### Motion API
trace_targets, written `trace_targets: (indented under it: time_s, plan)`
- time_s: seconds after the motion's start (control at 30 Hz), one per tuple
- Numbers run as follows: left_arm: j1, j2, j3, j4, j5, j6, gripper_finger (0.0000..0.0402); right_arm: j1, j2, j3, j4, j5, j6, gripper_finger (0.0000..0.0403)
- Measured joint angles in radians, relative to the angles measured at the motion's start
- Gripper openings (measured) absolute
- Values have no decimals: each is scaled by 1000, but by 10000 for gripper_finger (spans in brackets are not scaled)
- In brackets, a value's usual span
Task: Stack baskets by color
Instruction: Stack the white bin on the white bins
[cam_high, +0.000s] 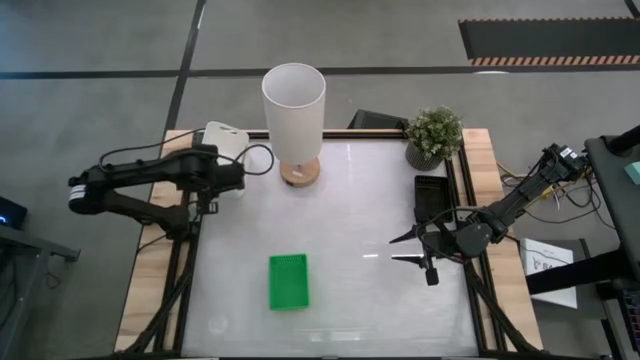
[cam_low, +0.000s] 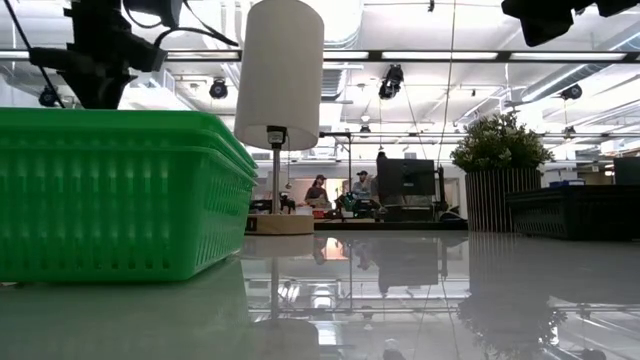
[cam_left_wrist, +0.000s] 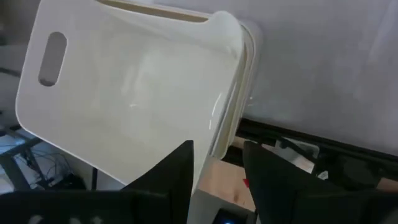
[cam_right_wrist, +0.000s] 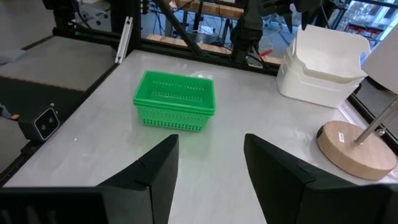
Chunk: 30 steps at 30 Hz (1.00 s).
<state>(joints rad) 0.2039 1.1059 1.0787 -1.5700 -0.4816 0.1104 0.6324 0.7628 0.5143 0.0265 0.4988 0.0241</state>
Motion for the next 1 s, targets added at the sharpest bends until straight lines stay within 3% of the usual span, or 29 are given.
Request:
trace_targets:
  time_s: [0.8,1.0]
  plan:
    - [13,104,-128,105,-69,77,122,0,0,0,0,-1,15,176]
    - [13,107,-129,107,-71,81,86,0,0,0,0,-1,17,176]
